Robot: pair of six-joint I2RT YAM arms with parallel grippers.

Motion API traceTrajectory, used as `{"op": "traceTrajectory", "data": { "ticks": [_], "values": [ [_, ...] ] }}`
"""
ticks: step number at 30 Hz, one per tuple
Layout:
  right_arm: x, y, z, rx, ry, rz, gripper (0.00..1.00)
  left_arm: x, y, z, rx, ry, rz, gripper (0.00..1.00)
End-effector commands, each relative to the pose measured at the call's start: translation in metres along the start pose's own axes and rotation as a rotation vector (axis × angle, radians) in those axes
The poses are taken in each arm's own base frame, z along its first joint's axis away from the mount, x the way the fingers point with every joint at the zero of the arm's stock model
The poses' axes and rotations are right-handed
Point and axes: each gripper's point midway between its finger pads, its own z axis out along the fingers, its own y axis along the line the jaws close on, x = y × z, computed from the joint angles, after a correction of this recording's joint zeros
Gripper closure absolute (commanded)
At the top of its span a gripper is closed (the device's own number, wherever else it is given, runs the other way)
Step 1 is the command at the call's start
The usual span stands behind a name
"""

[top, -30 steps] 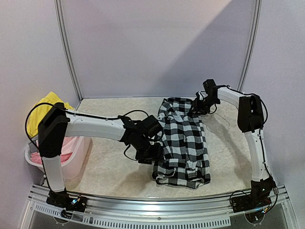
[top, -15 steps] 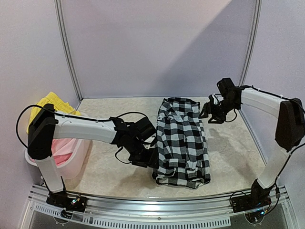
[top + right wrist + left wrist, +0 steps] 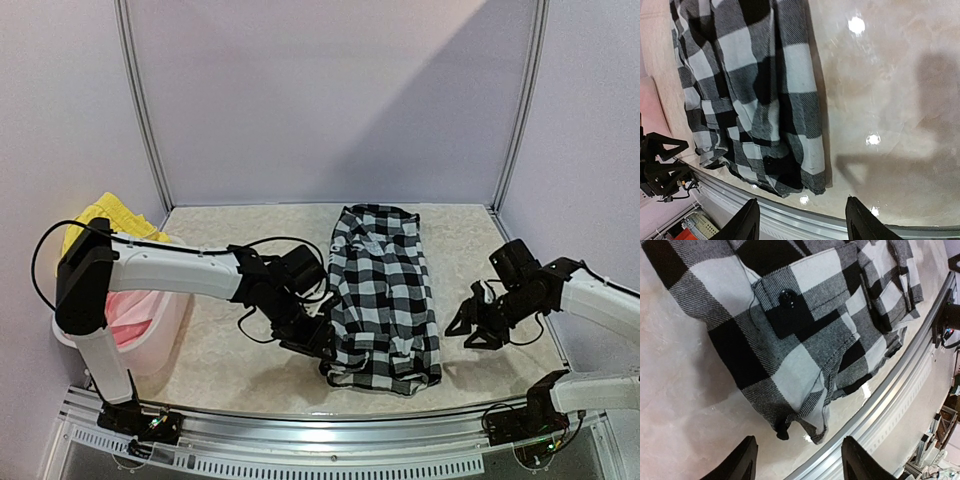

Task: Fold and stack the mixed laundry pile
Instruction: Pick up the rectangle-folded shirt from the center of the board.

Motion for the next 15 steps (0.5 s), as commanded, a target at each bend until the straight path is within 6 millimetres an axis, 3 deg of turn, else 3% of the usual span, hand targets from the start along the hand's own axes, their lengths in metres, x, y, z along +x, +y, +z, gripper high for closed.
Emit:
{"op": "traceTrajectory", "data": {
  "ticks": [1, 6, 15],
  "values": [
    [0.017, -0.003, 0.016, -0.06, 0.036, 0.002, 0.42, 0.002, 0.002, 0.004, 0.002, 0.008, -0.029, 0.42],
    [0.031, -0.012, 0.031, -0.077, 0.089, -0.003, 0.44, 0.003, 0.009, 0.008, -0.014, -0.005, -0.098, 0.42],
    [0.033, -0.013, 0.05, -0.098, 0.133, -0.041, 0.49, -0.01, 0.003, 0.021, 0.05, -0.059, -0.206, 0.42]
  ]
}}
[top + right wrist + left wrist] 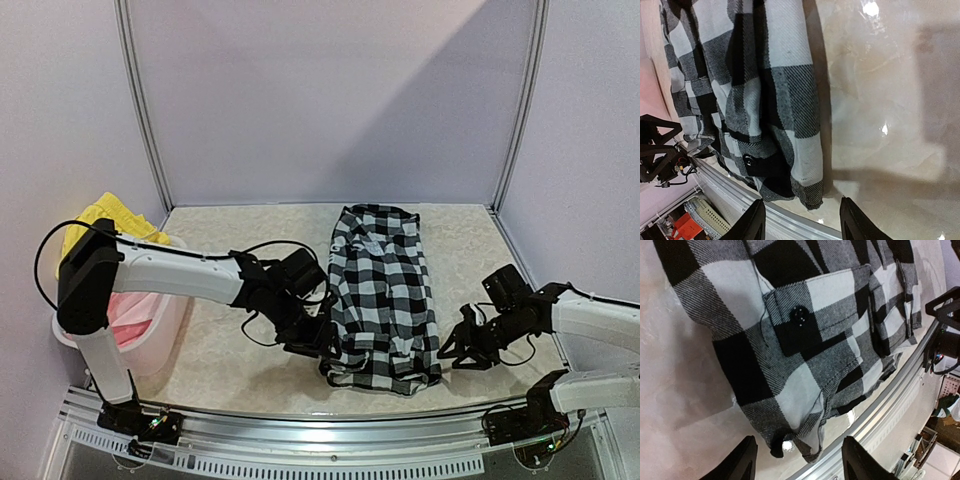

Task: Fold and stack the mixed laundry pile
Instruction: Pick up the rectangle-folded shirt from the center of the board.

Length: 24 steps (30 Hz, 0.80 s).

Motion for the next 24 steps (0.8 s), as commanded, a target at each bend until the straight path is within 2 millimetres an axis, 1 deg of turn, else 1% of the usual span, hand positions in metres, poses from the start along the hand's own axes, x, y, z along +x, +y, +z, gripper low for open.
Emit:
{"op": "traceTrajectory", "data": {
  "ticks": [1, 6, 8, 11, 14, 19, 24],
  "values": [
    [0.001, 0.002, 0.014, -0.022, 0.037, -0.039, 0.5, -0.004, 0.003, 0.012, 0.027, -0.027, -0.082, 0.42],
    [0.006, -0.003, 0.027, -0.015, 0.072, -0.035, 0.55, -0.002, 0.01, 0.012, 0.011, -0.042, -0.096, 0.42],
    [0.01, -0.005, 0.032, -0.007, 0.091, -0.037, 0.61, -0.001, 0.01, 0.012, 0.009, -0.042, -0.098, 0.42],
    [0.019, -0.016, 0.038, 0.027, 0.129, -0.029, 0.71, 0.002, 0.01, 0.014, 0.009, -0.038, -0.099, 0.43],
    [0.024, -0.024, 0.041, 0.039, 0.141, -0.02, 0.79, 0.007, 0.009, 0.018, 0.006, -0.034, -0.094, 0.44],
    [0.026, -0.028, 0.045, 0.028, 0.133, -0.011, 0.88, 0.012, 0.01, 0.024, 0.013, -0.035, -0.103, 0.47],
    [0.027, -0.031, 0.048, 0.037, 0.144, -0.003, 0.99, 0.012, 0.01, 0.031, 0.017, -0.026, -0.103, 0.5]
  ]
}}
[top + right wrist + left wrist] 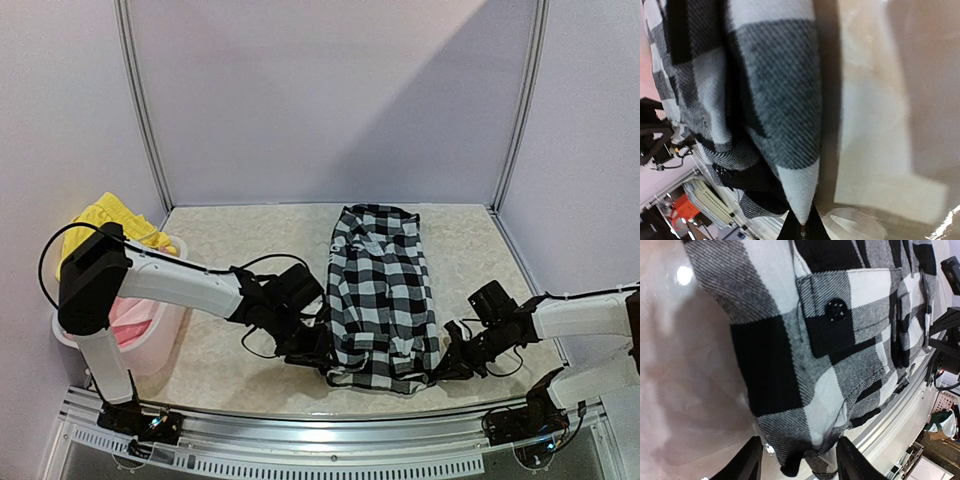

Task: Fold and stack the mixed laundry pile
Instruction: Pick up the rectangle-folded shirt from the center of the board.

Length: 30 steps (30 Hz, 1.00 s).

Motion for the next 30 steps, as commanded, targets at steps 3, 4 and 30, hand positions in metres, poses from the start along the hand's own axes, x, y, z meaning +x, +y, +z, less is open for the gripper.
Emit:
{"op": "traceTrajectory", "data": {
  "ticks": [3, 4, 30],
  "values": [
    [0.011, -0.024, 0.009, 0.076, 0.036, 0.038, 1.0, 0.005, -0.002, 0.017, 0.012, 0.006, 0.003, 0.61],
    [0.011, -0.025, 0.01, 0.079, 0.037, 0.039, 1.0, 0.006, -0.001, 0.018, 0.012, 0.008, -0.001, 0.65],
    [-0.028, 0.057, -0.066, 0.098, -0.117, -0.046, 1.0, -0.026, -0.045, -0.054, 0.032, -0.064, -0.008, 1.0]
  ]
}}
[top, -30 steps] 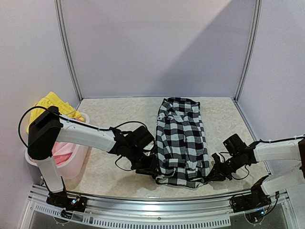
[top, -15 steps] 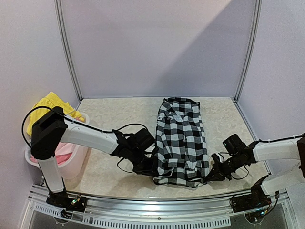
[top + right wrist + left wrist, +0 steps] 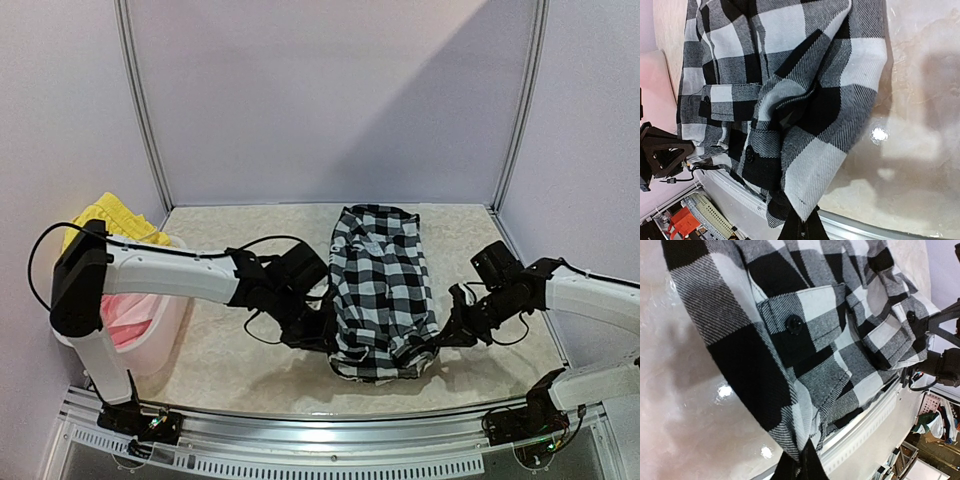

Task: Fold and stack the mixed laundry pile
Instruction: Pick up the rectangle-folded shirt from the center of the board, then fold the rectangle-folded shirt at the center of the board.

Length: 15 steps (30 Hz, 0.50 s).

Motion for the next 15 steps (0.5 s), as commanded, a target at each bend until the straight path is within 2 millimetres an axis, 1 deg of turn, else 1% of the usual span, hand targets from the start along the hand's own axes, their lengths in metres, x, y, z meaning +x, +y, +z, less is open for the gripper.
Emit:
{"op": "traceTrajectory", "data": {
  "ticks": [1, 7, 10, 13, 15],
  "values": [
    [-0.004, 0.004, -0.015, 0.063, -0.014, -0.021, 1.0, -0.013, -0.011, -0.025, 0.003, -0.032, -0.001, 1.0],
    [-0.021, 0.024, -0.03, 0.064, -0.064, -0.04, 1.0, -0.032, -0.014, -0.041, 0.019, -0.053, -0.02, 1.0],
    [-0.033, 0.04, -0.039, 0.049, -0.097, -0.051, 1.0, -0.045, -0.017, -0.051, 0.036, -0.075, -0.035, 1.0],
    [-0.051, 0.055, -0.051, 0.059, -0.144, -0.068, 1.0, -0.062, -0.021, -0.061, 0.057, -0.106, -0.051, 1.0],
    [-0.065, 0.062, -0.058, 0.084, -0.182, -0.076, 1.0, -0.079, -0.022, -0.069, 0.083, -0.14, -0.074, 1.0]
  ]
}}
